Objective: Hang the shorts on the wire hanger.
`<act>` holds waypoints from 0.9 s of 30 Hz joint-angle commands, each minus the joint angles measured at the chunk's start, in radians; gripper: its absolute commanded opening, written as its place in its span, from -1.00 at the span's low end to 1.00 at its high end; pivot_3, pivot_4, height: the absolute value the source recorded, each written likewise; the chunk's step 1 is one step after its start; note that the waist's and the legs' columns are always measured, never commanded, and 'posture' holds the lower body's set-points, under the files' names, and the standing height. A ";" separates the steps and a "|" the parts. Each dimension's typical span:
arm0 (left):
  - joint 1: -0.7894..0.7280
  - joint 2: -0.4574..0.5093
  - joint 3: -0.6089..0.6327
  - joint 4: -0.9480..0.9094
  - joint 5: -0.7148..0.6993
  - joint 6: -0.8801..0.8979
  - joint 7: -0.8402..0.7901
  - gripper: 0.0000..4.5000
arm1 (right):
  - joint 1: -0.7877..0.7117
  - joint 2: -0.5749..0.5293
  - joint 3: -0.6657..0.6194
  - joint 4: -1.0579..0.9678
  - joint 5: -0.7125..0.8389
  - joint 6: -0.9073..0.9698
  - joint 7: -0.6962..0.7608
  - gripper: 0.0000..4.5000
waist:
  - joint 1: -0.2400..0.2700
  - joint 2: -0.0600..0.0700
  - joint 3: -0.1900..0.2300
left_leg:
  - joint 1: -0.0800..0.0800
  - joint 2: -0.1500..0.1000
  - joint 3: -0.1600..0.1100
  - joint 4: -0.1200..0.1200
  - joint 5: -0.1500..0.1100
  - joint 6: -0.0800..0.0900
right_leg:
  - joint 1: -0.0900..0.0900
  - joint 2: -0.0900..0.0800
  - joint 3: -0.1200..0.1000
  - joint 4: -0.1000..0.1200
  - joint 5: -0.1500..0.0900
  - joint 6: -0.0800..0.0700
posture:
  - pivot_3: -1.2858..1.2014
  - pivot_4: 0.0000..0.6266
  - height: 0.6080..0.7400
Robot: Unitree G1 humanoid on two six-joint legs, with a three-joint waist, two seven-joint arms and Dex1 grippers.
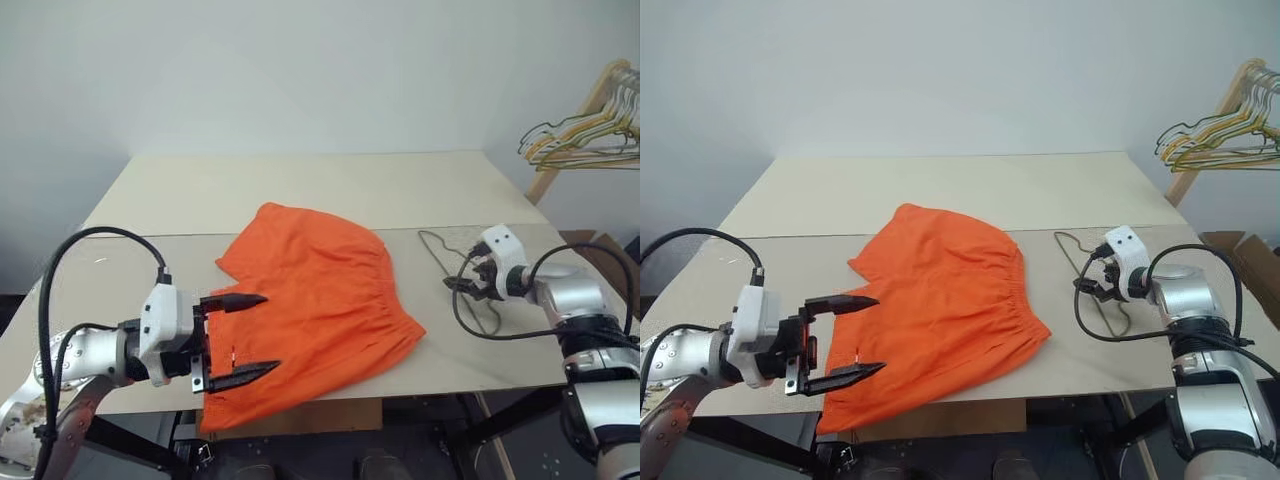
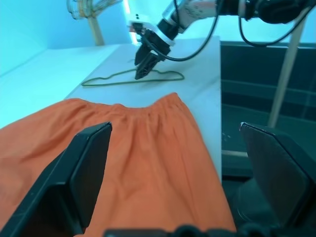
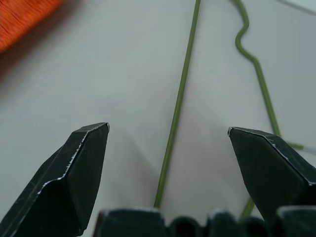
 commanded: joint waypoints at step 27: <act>-0.027 0.010 -0.064 -0.015 0.113 -0.043 0.041 1.00 | -0.153 0.108 0.059 0.377 -0.225 -0.078 0.050 -0.95 | -0.025 -0.007 -0.008 | 0.001 0.001 -0.002 0.000 0.000 0.000 | 0.003 0.002 -0.001 -0.001 0.000 0.000 | 0.02 -1.00 1.00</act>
